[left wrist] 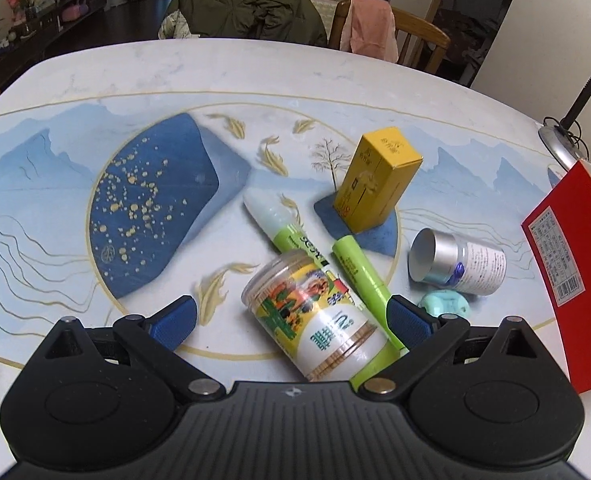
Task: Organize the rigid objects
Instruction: 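Grasp the green-capped jar with the left tool while the right tool grasps the white sunglasses, then carry the jar with the left tool while the right tool carries the sunglasses to the box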
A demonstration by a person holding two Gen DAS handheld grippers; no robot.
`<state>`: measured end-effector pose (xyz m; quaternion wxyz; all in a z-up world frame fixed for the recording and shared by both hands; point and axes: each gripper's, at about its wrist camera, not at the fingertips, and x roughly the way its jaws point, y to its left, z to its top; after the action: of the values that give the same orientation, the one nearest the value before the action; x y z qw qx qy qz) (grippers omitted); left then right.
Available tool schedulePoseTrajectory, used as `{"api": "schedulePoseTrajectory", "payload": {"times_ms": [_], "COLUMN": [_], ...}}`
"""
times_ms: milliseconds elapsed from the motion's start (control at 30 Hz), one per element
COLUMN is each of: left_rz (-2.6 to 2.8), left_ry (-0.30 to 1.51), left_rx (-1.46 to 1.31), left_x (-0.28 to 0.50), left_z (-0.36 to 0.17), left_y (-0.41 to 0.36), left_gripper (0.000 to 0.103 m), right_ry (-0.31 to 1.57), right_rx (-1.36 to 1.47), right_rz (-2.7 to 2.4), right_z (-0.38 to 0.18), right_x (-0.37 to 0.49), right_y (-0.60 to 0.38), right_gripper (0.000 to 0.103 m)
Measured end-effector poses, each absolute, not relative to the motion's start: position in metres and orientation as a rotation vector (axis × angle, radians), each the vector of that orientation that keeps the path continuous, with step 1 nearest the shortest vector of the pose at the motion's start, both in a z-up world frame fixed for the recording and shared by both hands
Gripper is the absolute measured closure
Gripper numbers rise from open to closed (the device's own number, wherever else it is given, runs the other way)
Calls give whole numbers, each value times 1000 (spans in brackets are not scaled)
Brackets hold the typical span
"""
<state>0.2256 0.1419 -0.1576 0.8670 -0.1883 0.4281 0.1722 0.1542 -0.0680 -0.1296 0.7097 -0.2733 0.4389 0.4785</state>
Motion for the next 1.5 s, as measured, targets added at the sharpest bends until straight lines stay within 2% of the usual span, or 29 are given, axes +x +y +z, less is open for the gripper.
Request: {"api": "schedulePoseTrajectory", "payload": {"times_ms": [167,233,267,367,500,633,733,1100,1500], "left_rz": [334,314,309,314,321,323,327,359,351], "left_ry": [884,880,882,877,866,861,855,828,792], "left_rx": [-428,-437,-439,-435,-418,-396,-387,-460,-492], "left_x": [221,219,219,217,213,207,200,168,137], "left_z": [-158,-158,-157,-156,-155,-152,-151,-141,-117], "left_y": [143,141,140,138,136,134,134,137,113], "left_gripper": [16,35,38,40,47,54,56,57,58], "right_ry": [975,976,978,976,983,991,1004,1050,1009], "right_rx": [-604,-602,-602,-615,-600,-562,-497,-196,-67], "right_rz": [1077,1081,1082,1079,1065,1043,1018,892,878], "right_z": [-130,-131,-132,-134,-135,-134,-130,-115,-89], "right_x": [154,155,155,154,157,161,168,202,215], "right_y": [-69,-69,-69,-68,-72,-78,-88,-144,-180], "right_gripper": [76,79,80,84,94,98,98,98,98]}}
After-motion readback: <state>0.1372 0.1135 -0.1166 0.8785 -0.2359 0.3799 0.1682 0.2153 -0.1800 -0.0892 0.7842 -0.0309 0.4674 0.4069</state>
